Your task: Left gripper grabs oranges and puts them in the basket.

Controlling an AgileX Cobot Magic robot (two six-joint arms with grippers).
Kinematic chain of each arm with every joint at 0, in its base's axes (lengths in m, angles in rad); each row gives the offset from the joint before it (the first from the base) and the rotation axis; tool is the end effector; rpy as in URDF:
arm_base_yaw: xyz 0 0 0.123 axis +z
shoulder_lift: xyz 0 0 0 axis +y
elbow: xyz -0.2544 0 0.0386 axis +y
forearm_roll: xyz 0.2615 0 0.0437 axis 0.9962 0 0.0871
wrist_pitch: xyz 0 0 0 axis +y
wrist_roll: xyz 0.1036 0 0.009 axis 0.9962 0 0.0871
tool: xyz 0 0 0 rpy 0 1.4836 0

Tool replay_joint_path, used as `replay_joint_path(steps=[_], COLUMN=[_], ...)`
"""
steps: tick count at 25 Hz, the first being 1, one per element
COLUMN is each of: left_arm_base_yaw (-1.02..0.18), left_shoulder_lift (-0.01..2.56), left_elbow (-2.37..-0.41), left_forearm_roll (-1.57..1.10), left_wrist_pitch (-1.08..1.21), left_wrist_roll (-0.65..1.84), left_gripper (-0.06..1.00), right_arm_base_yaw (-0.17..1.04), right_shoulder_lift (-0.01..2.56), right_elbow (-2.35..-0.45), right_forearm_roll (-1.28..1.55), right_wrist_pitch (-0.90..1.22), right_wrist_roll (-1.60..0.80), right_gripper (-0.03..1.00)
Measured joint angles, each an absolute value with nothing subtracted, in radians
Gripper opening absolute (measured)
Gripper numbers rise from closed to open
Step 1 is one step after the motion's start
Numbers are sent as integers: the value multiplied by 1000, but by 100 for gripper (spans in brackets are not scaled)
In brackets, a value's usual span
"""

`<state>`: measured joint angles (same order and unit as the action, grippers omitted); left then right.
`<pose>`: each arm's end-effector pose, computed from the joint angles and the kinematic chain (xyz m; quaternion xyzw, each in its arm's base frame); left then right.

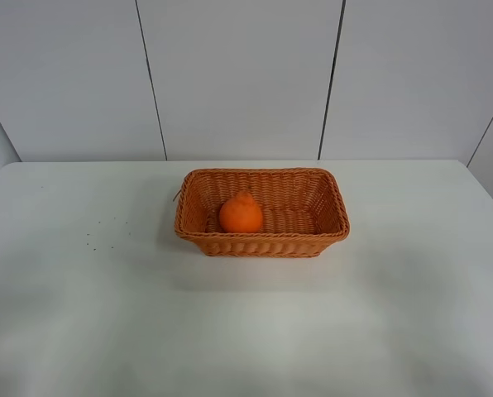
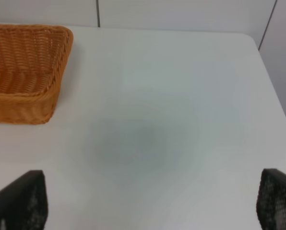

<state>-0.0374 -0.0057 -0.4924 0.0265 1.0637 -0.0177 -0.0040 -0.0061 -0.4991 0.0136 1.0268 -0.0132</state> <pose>0.0466 0.0007 0.2756 0.0079 0.8544 -0.0011 0.5196 0.0474 0.0010 0.2810 -0.0040 0.8428 0.0022 0.5381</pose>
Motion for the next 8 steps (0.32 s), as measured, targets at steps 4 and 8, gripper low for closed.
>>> replay_joint_path(steps=[4,8], left_arm_base_yaw=[-37,-37], left_shoulder_lift=[-6,-6], left_elbow=[-492,-492], left_forearm_roll=[27,27], left_wrist_pitch=[1064,1064], left_wrist_roll=[-18,-18], left_gripper=[81,81], right_arm_base_yaw=[-4,-4], right_shoulder_lift=[-6,-6], right_elbow=[-499,-499], right_forearm_roll=[14,14], right_wrist_pitch=[1027,1027], right_wrist_roll=[-13,-13], right_gripper=[69,69])
